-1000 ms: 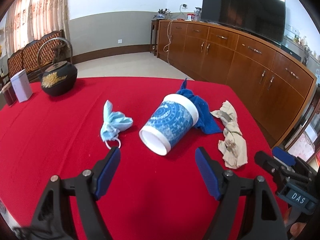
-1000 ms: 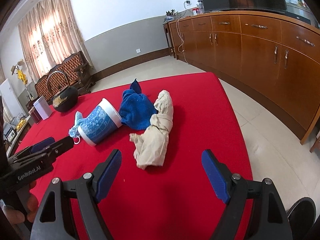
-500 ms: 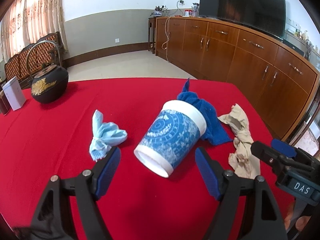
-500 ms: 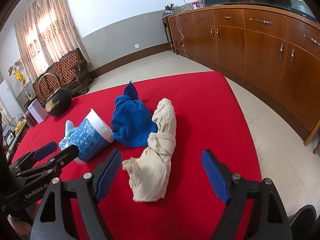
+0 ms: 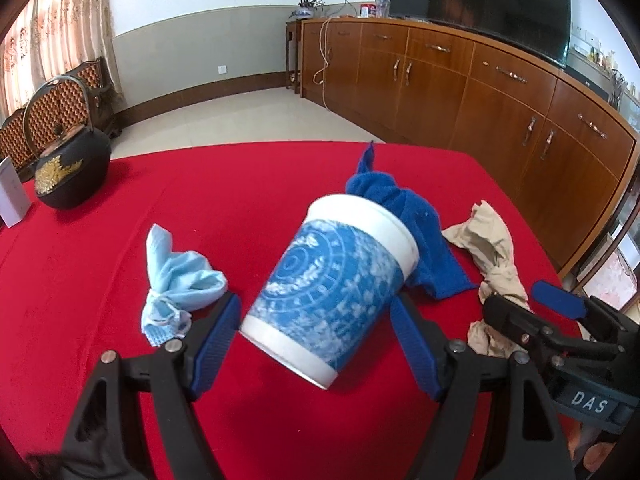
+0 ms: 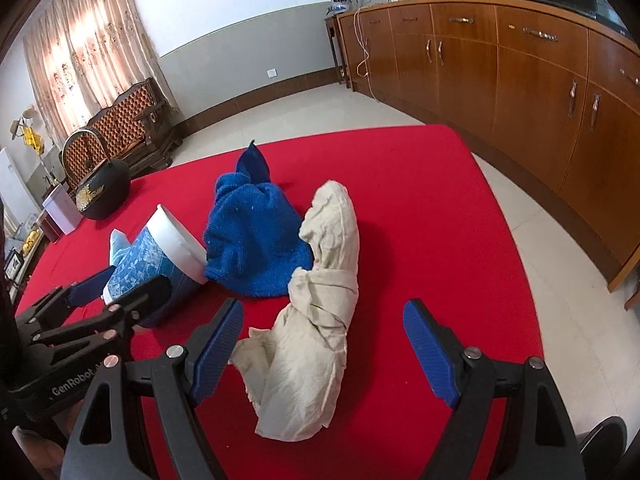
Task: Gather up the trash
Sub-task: 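Grasp the blue-white paper cup with the left tool while the right tool grasps the beige cloth, then lift the cup with the left tool while the right tool lifts the beige cloth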
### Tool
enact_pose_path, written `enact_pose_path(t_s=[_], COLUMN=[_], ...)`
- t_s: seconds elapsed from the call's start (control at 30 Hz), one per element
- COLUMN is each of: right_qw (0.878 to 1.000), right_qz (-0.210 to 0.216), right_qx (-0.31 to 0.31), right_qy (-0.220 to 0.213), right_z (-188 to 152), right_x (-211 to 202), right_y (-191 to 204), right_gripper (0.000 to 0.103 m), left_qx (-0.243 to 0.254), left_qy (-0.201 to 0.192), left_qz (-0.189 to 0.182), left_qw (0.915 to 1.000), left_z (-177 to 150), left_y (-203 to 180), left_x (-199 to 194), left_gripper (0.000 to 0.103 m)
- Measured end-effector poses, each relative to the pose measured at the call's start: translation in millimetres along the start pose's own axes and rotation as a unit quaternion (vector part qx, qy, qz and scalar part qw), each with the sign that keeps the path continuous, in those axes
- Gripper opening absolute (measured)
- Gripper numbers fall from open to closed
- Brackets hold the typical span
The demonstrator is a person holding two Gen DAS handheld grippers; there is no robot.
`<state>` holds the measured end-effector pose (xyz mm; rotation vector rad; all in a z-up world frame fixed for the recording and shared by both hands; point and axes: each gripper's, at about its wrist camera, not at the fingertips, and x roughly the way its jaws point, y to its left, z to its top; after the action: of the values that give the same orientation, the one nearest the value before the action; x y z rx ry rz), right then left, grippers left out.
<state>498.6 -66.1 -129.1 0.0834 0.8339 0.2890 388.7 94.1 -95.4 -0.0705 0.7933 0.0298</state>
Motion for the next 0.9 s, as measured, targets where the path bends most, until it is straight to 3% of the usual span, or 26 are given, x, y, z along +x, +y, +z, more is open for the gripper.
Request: enact_pose_path(t_s=[0.1, 0.23, 0.4, 0.7, 0.77, 0.83, 0.9], right_qw=[1.0, 1.0, 1.0, 1.0, 1.0, 1.0, 1.0], right_qz=[0.003, 0.012, 0.019, 0.018, 0.018, 0.018, 0.019], right_qx=[0.004, 0.006, 0.011, 0.009, 0.01, 0.013, 0.015], right_qy=[0.003, 0.004, 0.007, 0.002, 0.006, 0.007, 0.009], right_z=[-1, -2, -5, -8, -8, -8, -8], right_x=[4, 5, 4, -6, -6, -5, -4], right_y=[-1, 0, -2, -5, -6, -7, -8], right_gripper=[0.08, 0.052, 0.039, 0.039, 0.039, 0.039, 0.039], left_qx=[-0.006, -0.015, -0.02, -0.032, -0.026, -0.023, -0.022], left_qy=[-0.002, -0.004, -0.008, -0.002, -0.002, 0.005, 0.001], left_qz=[-0.004, -0.011, -0.01, -0.017, -0.008, -0.005, 0.001], left_qw=[1.0, 0.9998, 0.9997, 0.9993, 0.9996, 0.9997, 0.9998], left_z=[0, -1, -4, -13, -11, -6, -3], left_y=[0, 2, 1, 0, -4, -7, -8], left_x=[-1, -3, -7, -22, -20, -14, -11], left_gripper=[0.079, 0.075, 0.067, 0.061, 0.065, 0.085, 0.085])
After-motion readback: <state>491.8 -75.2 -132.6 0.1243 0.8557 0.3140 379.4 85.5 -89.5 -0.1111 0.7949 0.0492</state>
